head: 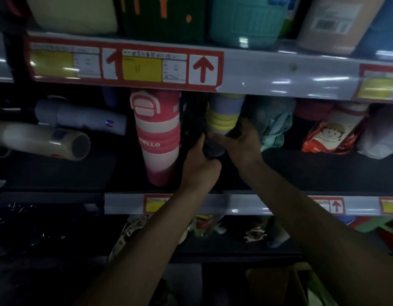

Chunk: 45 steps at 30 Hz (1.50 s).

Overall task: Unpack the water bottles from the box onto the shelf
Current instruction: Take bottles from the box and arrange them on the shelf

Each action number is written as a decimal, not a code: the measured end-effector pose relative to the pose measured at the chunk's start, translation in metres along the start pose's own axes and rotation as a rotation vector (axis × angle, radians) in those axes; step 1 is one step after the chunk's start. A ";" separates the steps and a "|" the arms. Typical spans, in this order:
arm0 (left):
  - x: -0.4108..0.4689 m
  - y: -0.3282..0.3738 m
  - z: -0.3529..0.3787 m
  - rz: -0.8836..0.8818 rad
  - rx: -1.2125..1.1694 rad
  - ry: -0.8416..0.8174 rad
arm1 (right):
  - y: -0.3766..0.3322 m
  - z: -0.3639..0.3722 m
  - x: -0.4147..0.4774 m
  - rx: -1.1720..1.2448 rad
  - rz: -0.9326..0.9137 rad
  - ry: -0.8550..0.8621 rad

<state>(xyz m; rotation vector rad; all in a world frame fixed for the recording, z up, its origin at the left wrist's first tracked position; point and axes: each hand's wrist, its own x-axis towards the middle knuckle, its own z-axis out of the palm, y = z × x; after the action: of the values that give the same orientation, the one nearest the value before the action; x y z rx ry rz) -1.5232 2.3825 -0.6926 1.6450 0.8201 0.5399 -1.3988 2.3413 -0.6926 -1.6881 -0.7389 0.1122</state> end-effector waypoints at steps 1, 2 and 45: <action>0.000 0.000 0.001 -0.005 -0.017 -0.008 | 0.001 0.002 0.001 -0.017 0.007 -0.008; 0.000 0.000 0.002 -0.006 -0.033 -0.014 | 0.002 0.002 0.000 -0.033 0.019 -0.015; -0.136 0.011 0.091 0.664 0.996 -0.342 | -0.005 -0.287 -0.185 -0.956 0.143 -0.272</action>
<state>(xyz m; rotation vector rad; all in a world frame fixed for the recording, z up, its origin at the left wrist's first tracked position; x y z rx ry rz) -1.5431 2.2197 -0.6925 2.8706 0.2371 0.2630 -1.4165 2.0014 -0.6698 -2.6758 -0.9503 0.0934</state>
